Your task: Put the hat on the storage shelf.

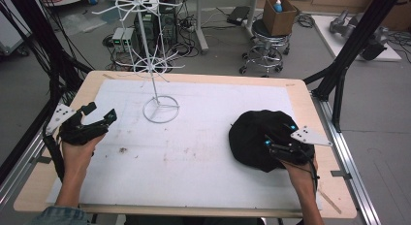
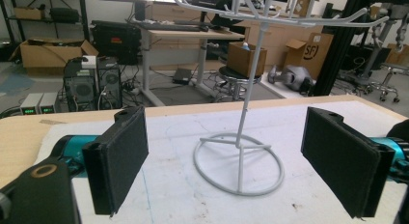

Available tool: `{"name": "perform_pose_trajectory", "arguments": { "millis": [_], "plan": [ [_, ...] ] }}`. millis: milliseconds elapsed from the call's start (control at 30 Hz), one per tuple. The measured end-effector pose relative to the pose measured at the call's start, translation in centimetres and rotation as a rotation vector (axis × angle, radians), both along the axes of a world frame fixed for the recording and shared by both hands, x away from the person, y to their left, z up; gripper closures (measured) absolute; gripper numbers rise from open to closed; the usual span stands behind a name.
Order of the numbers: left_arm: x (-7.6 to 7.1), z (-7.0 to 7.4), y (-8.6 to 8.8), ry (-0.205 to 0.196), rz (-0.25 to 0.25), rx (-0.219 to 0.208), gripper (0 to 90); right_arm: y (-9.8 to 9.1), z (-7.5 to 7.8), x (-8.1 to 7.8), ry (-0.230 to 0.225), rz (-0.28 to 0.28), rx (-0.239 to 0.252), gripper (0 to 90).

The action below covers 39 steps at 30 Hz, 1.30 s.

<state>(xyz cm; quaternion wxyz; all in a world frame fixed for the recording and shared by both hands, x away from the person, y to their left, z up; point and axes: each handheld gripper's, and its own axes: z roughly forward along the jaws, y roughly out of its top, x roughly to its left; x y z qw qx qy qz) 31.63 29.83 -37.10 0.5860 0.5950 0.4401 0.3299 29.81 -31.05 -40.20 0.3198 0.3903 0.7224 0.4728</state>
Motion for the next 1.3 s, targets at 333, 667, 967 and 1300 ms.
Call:
{"name": "perform_pose_trajectory", "arguments": {
  "millis": [333,667,967,1300],
  "plan": [
    [0.03,-0.14,0.13,0.006,0.005,-0.002,17.0,0.29,-0.38,0.2,0.017,-0.022,-0.035,29.1],
    [-0.01,-0.16,0.03,0.003,0.002,-0.004,17.3,0.57,-0.66,0.52,0.035,-0.026,-0.078,38.6],
    [0.09,-0.35,0.02,0.012,0.0,-0.003,17.5,0.82,-0.57,0.43,0.057,0.005,-0.091,67.8],
    [0.11,-0.32,0.04,0.011,-0.002,-0.004,17.7,0.99,-0.11,-0.14,0.016,-0.005,-0.089,85.8]
  ]
}}
